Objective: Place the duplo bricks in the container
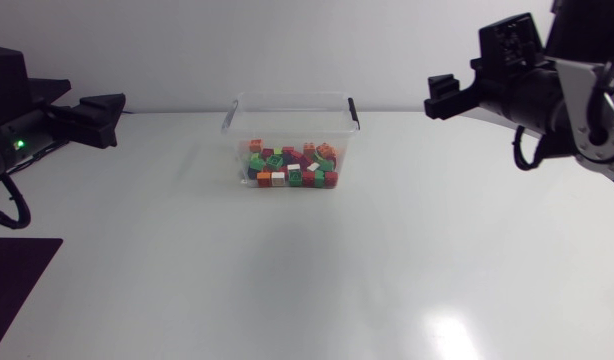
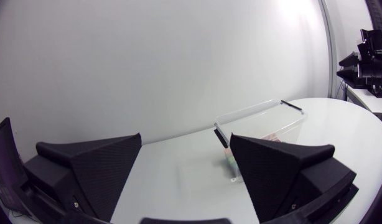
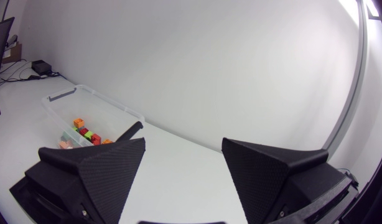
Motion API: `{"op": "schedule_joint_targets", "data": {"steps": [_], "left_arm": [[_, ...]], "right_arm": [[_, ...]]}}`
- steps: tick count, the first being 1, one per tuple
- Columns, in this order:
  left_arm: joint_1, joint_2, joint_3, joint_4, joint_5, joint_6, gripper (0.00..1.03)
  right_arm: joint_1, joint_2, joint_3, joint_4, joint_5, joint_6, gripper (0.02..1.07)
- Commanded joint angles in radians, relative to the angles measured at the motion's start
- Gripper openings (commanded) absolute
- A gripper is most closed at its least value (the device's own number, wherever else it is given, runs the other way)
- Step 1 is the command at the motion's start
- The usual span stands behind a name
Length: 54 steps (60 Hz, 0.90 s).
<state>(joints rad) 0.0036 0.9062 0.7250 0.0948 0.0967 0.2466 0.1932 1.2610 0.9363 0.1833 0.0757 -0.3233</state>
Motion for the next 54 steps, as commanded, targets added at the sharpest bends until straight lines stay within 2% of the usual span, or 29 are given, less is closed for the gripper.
{"op": "schedule_joint_targets", "data": {"steps": [1,22,28,37,54], "left_arm": [[0.015,-0.052,-0.059,0.014,0.012,0.013,0.99],[0.073,-0.271,-0.242,0.034,0.031,0.0,0.99],[0.085,-0.363,-0.305,0.029,0.031,0.0,0.99],[0.086,-0.463,-0.355,0.0,0.03,0.0,0.99],[0.057,-0.607,-0.476,-0.031,-0.011,-0.08,0.97]], "right_arm": [[-0.037,-0.098,-0.087,0.016,0.006,-0.026,0.94],[-0.181,-0.496,-0.396,-0.004,-0.028,-0.031,0.97],[-0.207,-0.62,-0.482,-0.028,-0.042,-0.039,1.01],[-0.213,-0.773,-0.554,-0.101,-0.044,-0.052,1.02],[-0.207,-0.932,-0.679,-0.128,-0.054,0.071,1.02]]}}
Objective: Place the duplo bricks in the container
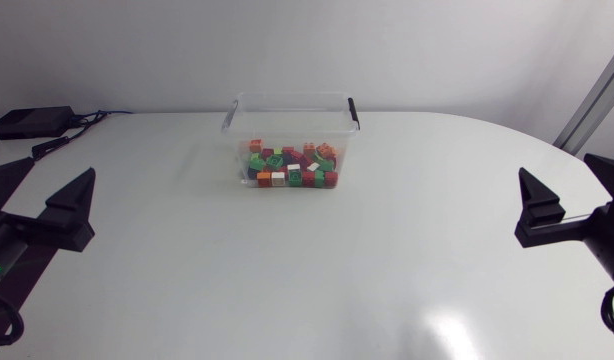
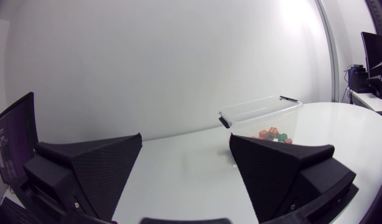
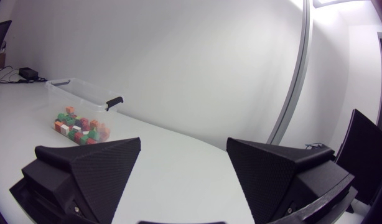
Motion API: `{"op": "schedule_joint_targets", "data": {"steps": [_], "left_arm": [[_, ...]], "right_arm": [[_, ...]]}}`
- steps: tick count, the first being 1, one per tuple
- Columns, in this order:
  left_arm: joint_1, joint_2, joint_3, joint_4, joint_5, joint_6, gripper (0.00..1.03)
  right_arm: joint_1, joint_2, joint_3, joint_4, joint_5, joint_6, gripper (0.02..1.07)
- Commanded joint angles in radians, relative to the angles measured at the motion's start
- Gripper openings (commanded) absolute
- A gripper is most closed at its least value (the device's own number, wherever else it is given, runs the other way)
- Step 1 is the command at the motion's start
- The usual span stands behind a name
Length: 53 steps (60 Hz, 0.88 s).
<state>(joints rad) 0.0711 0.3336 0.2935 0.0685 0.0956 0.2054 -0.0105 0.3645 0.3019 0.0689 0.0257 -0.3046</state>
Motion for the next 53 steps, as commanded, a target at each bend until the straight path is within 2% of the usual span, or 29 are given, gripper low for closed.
{"op": "schedule_joint_targets", "data": {"steps": [1,36,53], "left_arm": [[-0.012,-0.041,-0.049,-0.006,-0.012,-0.043,0.97],[-0.071,-0.331,-0.292,-0.068,-0.095,-0.204,0.96],[-0.071,-0.334,-0.294,-0.068,-0.096,-0.205,0.96]], "right_arm": [[-0.003,-0.043,-0.05,-0.015,-0.005,0.057,1.02],[0.01,-0.362,-0.3,-0.068,-0.026,0.303,1.02],[0.01,-0.365,-0.302,-0.069,-0.026,0.305,1.02]]}}
